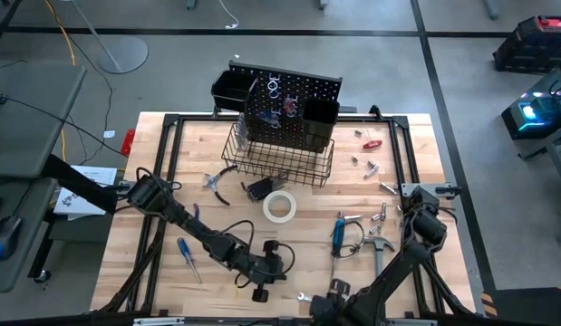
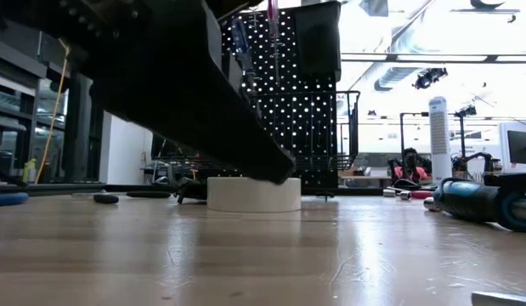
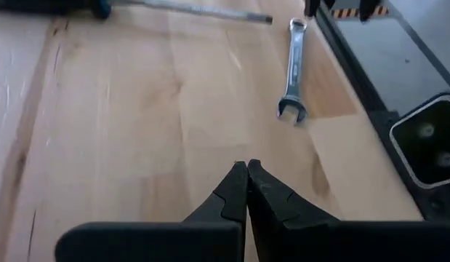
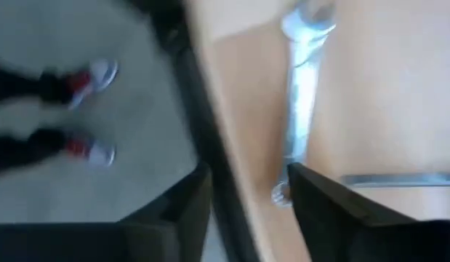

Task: Hang tools onto peg board
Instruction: Hang the wrench on the peg board

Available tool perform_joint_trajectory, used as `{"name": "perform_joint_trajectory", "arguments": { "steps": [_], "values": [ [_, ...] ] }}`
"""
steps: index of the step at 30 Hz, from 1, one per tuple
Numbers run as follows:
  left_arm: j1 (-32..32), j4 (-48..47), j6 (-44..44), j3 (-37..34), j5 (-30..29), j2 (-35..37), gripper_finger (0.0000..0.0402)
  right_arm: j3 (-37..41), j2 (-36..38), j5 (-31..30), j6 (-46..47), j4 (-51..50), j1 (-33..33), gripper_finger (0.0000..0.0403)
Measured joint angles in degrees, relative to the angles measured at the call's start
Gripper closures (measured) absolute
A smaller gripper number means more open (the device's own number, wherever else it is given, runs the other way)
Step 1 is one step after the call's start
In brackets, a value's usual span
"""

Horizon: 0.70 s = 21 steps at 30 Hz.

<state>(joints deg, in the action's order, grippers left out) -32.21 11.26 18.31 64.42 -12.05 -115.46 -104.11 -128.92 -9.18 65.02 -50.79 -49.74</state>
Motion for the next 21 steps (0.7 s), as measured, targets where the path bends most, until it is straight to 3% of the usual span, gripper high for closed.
{"name": "perform_joint_trajectory", "arguments": {
  "steps": [6, 16, 21],
  "values": [
    [0.31, 4.32, -3.46, 0.02, -2.50, 0.00, 0.0401, 0.04, -1.88, 5.24, -4.19, -5.28, 1.48, 0.0173],
    [4.50, 7.11, -8.35, 0.13, 1.48, -0.65, 0.0401, 0.01, -1.98, 4.87, -5.22, -2.56, 3.62, 0.0172],
    [5.03, 10.51, -6.29, 0.09, 4.61, -4.36, 0.0401, -0.37, -4.05, 6.61, 0.31, -2.76, 3.72, 0.0188]
  ]
}}
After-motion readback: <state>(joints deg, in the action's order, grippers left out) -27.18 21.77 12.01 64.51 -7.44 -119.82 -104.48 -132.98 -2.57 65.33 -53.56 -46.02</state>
